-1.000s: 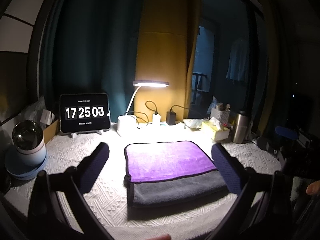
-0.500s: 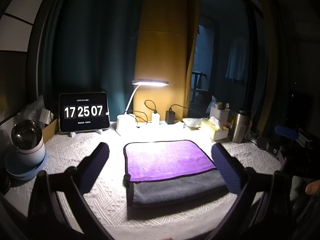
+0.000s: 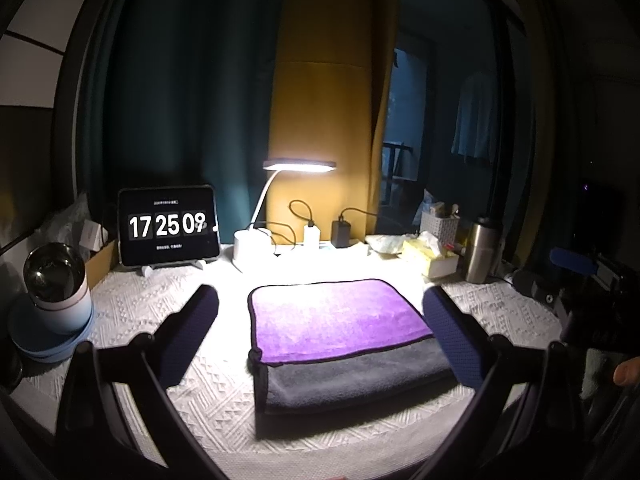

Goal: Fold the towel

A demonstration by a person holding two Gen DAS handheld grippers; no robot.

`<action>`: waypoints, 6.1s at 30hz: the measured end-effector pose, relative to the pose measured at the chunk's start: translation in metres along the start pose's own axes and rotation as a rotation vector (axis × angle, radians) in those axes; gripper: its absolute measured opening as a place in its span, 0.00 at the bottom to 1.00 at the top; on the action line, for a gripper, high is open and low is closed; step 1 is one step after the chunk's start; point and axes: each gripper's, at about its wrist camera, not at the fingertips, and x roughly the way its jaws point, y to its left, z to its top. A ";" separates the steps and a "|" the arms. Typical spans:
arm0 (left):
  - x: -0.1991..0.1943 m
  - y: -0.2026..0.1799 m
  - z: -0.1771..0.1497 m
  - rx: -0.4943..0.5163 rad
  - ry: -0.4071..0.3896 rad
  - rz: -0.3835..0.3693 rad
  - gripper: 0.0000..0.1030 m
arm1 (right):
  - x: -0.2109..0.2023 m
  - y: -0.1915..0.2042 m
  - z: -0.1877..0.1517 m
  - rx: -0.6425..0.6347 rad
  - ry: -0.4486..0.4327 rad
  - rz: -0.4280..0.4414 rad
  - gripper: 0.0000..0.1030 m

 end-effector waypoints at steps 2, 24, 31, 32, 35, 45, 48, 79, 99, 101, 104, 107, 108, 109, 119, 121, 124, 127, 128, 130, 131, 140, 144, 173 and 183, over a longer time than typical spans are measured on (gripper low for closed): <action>0.000 0.000 0.000 0.000 0.002 -0.001 1.00 | 0.000 0.000 0.000 0.001 0.002 0.000 0.94; 0.015 -0.005 -0.008 0.015 0.050 -0.006 0.99 | 0.011 -0.007 -0.011 0.017 0.029 0.002 0.94; 0.040 -0.002 -0.017 0.001 0.117 0.003 0.99 | 0.030 -0.016 -0.018 0.036 0.073 0.003 0.94; 0.044 0.000 -0.019 -0.004 0.131 0.005 0.99 | 0.034 -0.018 -0.019 0.041 0.084 0.003 0.94; 0.056 0.003 -0.024 -0.010 0.164 0.015 0.99 | 0.043 -0.023 -0.024 0.053 0.110 0.001 0.93; 0.100 0.015 -0.040 -0.041 0.292 0.030 0.99 | 0.083 -0.041 -0.037 0.078 0.195 0.013 0.89; 0.111 0.018 -0.044 -0.056 0.324 0.035 0.98 | 0.096 -0.046 -0.042 0.078 0.224 0.017 0.88; 0.177 0.045 -0.092 -0.120 0.603 0.078 0.46 | 0.183 -0.069 -0.094 0.078 0.496 0.120 0.41; 0.166 0.050 -0.090 -0.084 0.577 0.130 0.08 | 0.175 -0.063 -0.087 0.052 0.455 0.112 0.07; 0.164 0.050 -0.087 -0.084 0.570 0.133 0.08 | 0.173 -0.064 -0.084 0.050 0.446 0.110 0.07; 0.160 0.048 -0.081 -0.071 0.542 0.134 0.08 | 0.169 -0.064 -0.079 0.046 0.428 0.102 0.07; 0.157 0.047 -0.074 -0.061 0.515 0.135 0.08 | 0.165 -0.064 -0.074 0.042 0.411 0.094 0.06; 0.156 0.047 -0.072 -0.062 0.508 0.134 0.08 | 0.164 -0.064 -0.072 0.041 0.407 0.092 0.06; 0.155 0.047 -0.070 -0.062 0.499 0.134 0.08 | 0.164 -0.064 -0.070 0.039 0.402 0.090 0.06; 0.152 0.050 -0.051 -0.056 0.426 0.130 0.08 | 0.161 -0.064 -0.052 0.032 0.353 0.073 0.06; 0.153 0.050 -0.047 -0.054 0.415 0.131 0.08 | 0.162 -0.064 -0.048 0.031 0.347 0.071 0.06; 0.155 0.052 -0.041 -0.054 0.400 0.132 0.08 | 0.163 -0.065 -0.044 0.028 0.334 0.069 0.06; 0.157 0.053 -0.034 -0.053 0.385 0.134 0.08 | 0.166 -0.066 -0.038 0.029 0.323 0.067 0.06; 0.158 0.054 -0.033 -0.052 0.382 0.135 0.08 | 0.167 -0.067 -0.037 0.028 0.320 0.066 0.06; 0.161 0.054 -0.029 -0.052 0.373 0.137 0.08 | 0.168 -0.068 -0.035 0.028 0.314 0.065 0.06; 0.161 0.055 -0.028 -0.051 0.369 0.137 0.08 | 0.169 -0.068 -0.034 0.028 0.312 0.065 0.06; 0.170 0.056 -0.018 -0.035 0.337 0.143 0.08 | 0.180 -0.072 -0.023 0.033 0.288 0.059 0.06; 0.175 0.057 -0.013 -0.033 0.324 0.144 0.08 | 0.185 -0.073 -0.019 0.029 0.281 0.058 0.06; 0.219 0.066 0.002 -0.019 0.301 0.145 0.08 | 0.233 -0.079 0.002 0.015 0.258 0.052 0.06; 0.250 0.070 0.003 -0.013 0.310 0.148 0.08 | 0.259 -0.085 0.005 0.016 0.268 0.056 0.06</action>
